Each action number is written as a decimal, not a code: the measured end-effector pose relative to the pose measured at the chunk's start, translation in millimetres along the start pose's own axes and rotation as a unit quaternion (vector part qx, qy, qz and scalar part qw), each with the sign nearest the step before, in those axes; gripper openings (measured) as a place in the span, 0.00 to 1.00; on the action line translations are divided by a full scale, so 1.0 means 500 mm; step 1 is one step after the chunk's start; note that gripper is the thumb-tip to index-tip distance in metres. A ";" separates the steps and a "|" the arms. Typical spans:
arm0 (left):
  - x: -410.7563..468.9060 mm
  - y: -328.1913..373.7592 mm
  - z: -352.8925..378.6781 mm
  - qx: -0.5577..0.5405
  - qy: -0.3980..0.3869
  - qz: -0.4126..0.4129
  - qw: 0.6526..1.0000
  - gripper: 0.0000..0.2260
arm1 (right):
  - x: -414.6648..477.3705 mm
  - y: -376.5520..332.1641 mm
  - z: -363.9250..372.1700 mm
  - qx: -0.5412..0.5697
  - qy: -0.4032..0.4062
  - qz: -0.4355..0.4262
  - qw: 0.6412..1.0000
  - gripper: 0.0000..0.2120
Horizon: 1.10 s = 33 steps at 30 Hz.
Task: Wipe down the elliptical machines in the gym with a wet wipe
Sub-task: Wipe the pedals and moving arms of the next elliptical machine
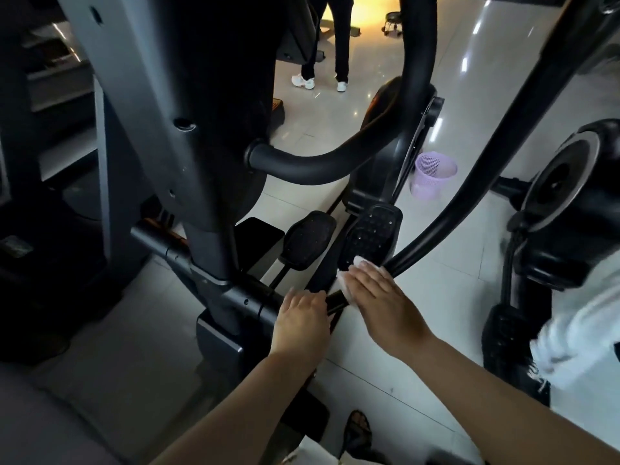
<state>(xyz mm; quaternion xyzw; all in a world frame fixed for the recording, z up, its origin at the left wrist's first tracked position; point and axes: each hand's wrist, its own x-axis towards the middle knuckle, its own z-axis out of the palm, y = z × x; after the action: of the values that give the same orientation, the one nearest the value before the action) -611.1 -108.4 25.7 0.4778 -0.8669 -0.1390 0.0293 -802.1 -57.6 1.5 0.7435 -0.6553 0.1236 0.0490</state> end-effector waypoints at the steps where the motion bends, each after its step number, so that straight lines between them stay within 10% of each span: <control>1: -0.004 -0.003 0.004 -0.006 0.012 -0.003 1.000 0.19 | -0.001 -0.012 0.004 0.012 0.003 0.018 1.000 0.27; 11: -0.031 -0.024 -0.002 -0.024 0.040 -0.011 0.999 0.19 | 0.001 -0.058 0.016 -0.026 -0.042 -0.022 0.999 0.30; 18: -0.052 -0.040 0.005 -0.072 0.110 -0.020 0.991 0.24 | 0.038 -0.096 -0.008 0.179 -0.119 -0.086 0.973 0.29; 33: -0.015 0.032 -0.025 0.007 -0.031 -0.070 0.997 0.16 | -0.001 -0.044 -0.018 -0.051 -0.031 0.004 0.998 0.30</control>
<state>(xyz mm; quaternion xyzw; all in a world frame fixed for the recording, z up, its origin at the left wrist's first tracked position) -617.6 -96.8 42.7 0.5333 -0.8325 -0.1494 -0.0106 -781.4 -52.1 12.2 0.7409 -0.6649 0.0676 0.0661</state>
